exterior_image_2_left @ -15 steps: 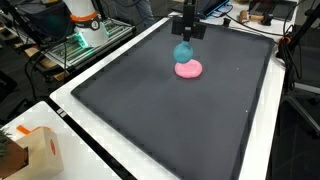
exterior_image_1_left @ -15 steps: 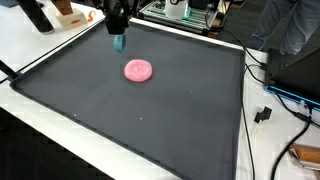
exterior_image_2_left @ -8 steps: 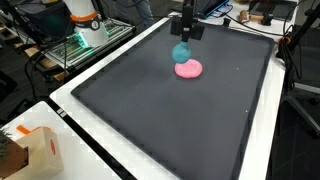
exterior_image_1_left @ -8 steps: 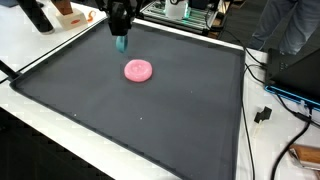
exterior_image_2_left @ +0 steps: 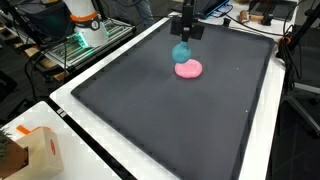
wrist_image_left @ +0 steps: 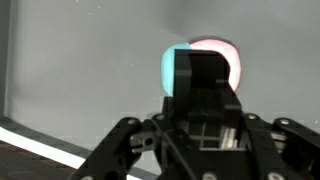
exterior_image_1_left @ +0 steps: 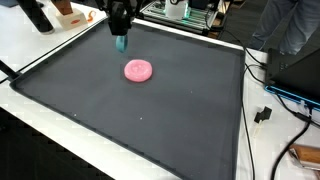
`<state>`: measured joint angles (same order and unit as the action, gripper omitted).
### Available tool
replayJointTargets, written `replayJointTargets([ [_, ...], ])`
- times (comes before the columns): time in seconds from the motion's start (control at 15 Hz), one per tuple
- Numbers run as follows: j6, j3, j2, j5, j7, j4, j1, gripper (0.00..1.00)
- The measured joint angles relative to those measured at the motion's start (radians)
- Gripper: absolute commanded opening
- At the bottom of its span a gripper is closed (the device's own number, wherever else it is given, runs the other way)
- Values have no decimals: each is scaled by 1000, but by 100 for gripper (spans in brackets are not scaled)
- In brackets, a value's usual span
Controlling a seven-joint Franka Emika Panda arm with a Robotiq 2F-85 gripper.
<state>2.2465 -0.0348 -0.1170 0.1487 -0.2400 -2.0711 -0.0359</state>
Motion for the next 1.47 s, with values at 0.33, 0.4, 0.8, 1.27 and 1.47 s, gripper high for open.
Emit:
replayJointTargets([
  [0.33, 15, -9, -2, 99, 107, 1, -24, 25],
  [0.4, 19, -13, -2, 143, 158, 1, -37, 25],
  [0.8, 27, -26, -34, 473, 563, 3, -128, 25],
  [1.27, -35, -30, -159, 678, 893, 55, -208, 25],
  [1.47, -120, -30, -212, 747, 997, 100, -237, 25],
])
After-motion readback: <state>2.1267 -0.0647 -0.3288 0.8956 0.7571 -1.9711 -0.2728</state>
